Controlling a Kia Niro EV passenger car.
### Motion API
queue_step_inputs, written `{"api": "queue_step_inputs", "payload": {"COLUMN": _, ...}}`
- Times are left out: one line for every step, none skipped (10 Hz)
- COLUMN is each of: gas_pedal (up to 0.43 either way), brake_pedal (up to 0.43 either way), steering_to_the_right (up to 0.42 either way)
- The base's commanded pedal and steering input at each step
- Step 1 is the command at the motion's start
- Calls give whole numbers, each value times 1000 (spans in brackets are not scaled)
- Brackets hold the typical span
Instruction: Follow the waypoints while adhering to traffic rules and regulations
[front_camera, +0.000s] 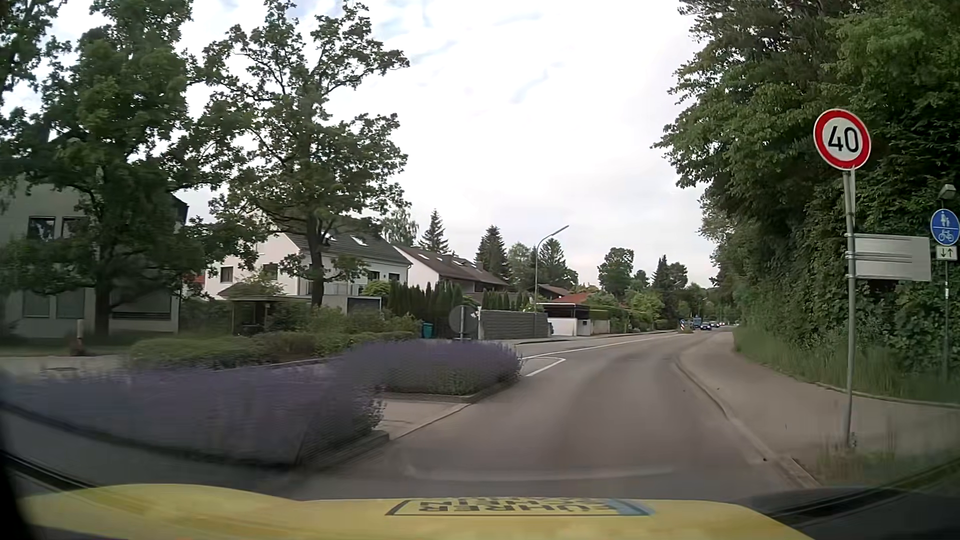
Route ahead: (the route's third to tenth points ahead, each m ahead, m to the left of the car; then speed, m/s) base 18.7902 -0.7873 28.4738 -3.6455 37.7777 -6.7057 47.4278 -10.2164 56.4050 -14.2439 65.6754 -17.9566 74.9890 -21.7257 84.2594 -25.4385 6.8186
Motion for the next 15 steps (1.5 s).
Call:
{"api": "queue_step_inputs", "payload": {"gas_pedal": 189, "brake_pedal": 0, "steering_to_the_right": 163}}
{"api": "queue_step_inputs", "payload": {"gas_pedal": 189, "brake_pedal": 0, "steering_to_the_right": 160}}
{"api": "queue_step_inputs", "payload": {"gas_pedal": 209, "brake_pedal": 0, "steering_to_the_right": 149}}
{"api": "queue_step_inputs", "payload": {"gas_pedal": 209, "brake_pedal": 0, "steering_to_the_right": 134}}
{"api": "queue_step_inputs", "payload": {"gas_pedal": 209, "brake_pedal": 0, "steering_to_the_right": 124}}
{"api": "queue_step_inputs", "payload": {"gas_pedal": 209, "brake_pedal": 0, "steering_to_the_right": 110}}
{"api": "queue_step_inputs", "payload": {"gas_pedal": 209, "brake_pedal": 0, "steering_to_the_right": 98}}
{"api": "queue_step_inputs", "payload": {"gas_pedal": 209, "brake_pedal": 0, "steering_to_the_right": 80}}
{"api": "queue_step_inputs", "payload": {"gas_pedal": 209, "brake_pedal": 0, "steering_to_the_right": 56}}
{"api": "queue_step_inputs", "payload": {"gas_pedal": 209, "brake_pedal": 0, "steering_to_the_right": 40}}
{"api": "queue_step_inputs", "payload": {"gas_pedal": 209, "brake_pedal": 0, "steering_to_the_right": 33}}
{"api": "queue_step_inputs", "payload": {"gas_pedal": 209, "brake_pedal": 0, "steering_to_the_right": 29}}
{"api": "queue_step_inputs", "payload": {"gas_pedal": 209, "brake_pedal": 0, "steering_to_the_right": 26}}
{"api": "queue_step_inputs", "payload": {"gas_pedal": 209, "brake_pedal": 0, "steering_to_the_right": 26}}
{"api": "queue_step_inputs", "payload": {"gas_pedal": 209, "brake_pedal": 0, "steering_to_the_right": 25}}
